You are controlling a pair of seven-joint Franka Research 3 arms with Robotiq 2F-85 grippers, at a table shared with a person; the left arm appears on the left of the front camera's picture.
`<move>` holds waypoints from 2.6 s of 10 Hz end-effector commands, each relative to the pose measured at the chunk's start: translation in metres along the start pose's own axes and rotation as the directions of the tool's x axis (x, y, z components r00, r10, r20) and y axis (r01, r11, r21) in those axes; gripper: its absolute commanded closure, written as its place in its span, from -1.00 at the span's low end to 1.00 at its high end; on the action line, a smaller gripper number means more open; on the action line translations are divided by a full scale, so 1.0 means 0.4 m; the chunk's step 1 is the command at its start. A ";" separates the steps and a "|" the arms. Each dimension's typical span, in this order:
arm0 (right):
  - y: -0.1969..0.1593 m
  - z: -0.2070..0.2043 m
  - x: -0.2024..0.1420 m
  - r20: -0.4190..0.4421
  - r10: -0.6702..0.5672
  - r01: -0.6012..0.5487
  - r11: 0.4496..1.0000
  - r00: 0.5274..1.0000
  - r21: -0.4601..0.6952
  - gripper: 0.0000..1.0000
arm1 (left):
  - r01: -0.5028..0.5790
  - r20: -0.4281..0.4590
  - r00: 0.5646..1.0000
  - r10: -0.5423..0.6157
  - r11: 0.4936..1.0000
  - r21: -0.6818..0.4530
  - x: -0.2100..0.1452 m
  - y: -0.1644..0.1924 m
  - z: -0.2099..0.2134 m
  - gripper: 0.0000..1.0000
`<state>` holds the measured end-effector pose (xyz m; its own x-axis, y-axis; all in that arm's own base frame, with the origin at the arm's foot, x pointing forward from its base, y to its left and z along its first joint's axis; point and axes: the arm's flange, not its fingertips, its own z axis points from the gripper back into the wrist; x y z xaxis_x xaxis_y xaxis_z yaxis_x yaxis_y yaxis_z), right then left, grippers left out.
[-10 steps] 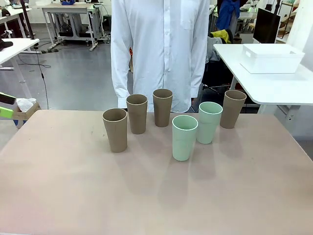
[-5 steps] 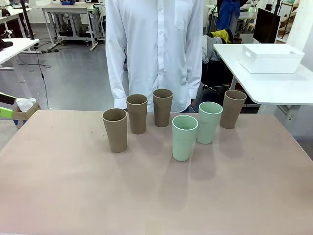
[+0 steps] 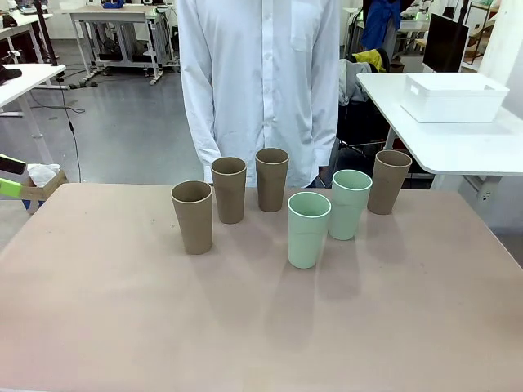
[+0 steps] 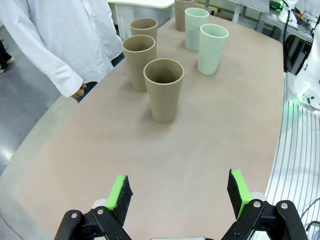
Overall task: Stack the cups and store them in the basket.
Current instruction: Pick up two Reusable plastic cups , one in each hand.
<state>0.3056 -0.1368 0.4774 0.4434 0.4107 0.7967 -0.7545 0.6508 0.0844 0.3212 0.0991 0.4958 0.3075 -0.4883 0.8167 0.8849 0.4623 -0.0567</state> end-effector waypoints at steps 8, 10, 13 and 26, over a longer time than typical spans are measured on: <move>-0.194 -0.127 0.111 0.045 0.023 -0.028 0.992 0.999 0.120 -1.00 | -0.019 -0.005 1.000 0.019 0.996 -0.092 0.015 0.136 -0.092 -1.00; -0.331 -0.221 0.144 0.130 0.028 -0.049 0.987 0.991 0.156 -1.00 | 0.010 0.028 1.000 -0.007 0.991 -0.135 -0.004 0.208 -0.166 -1.00; -0.489 -0.346 0.113 0.255 0.095 -0.154 0.963 0.962 0.221 -1.00 | 0.076 0.177 0.984 -0.033 0.968 -0.240 -0.070 0.261 -0.258 -1.00; -0.648 -0.579 0.020 0.412 0.096 -0.288 0.853 0.906 0.434 -1.00 | 0.205 0.344 0.935 -0.085 0.922 -0.328 -0.177 0.325 -0.493 -1.00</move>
<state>0.5961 -0.1456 0.3306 0.1893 0.2120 0.9588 -0.9665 0.2125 0.1438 0.4738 0.0421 0.3208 0.1522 -0.2912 0.9445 0.9863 0.1060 -0.1263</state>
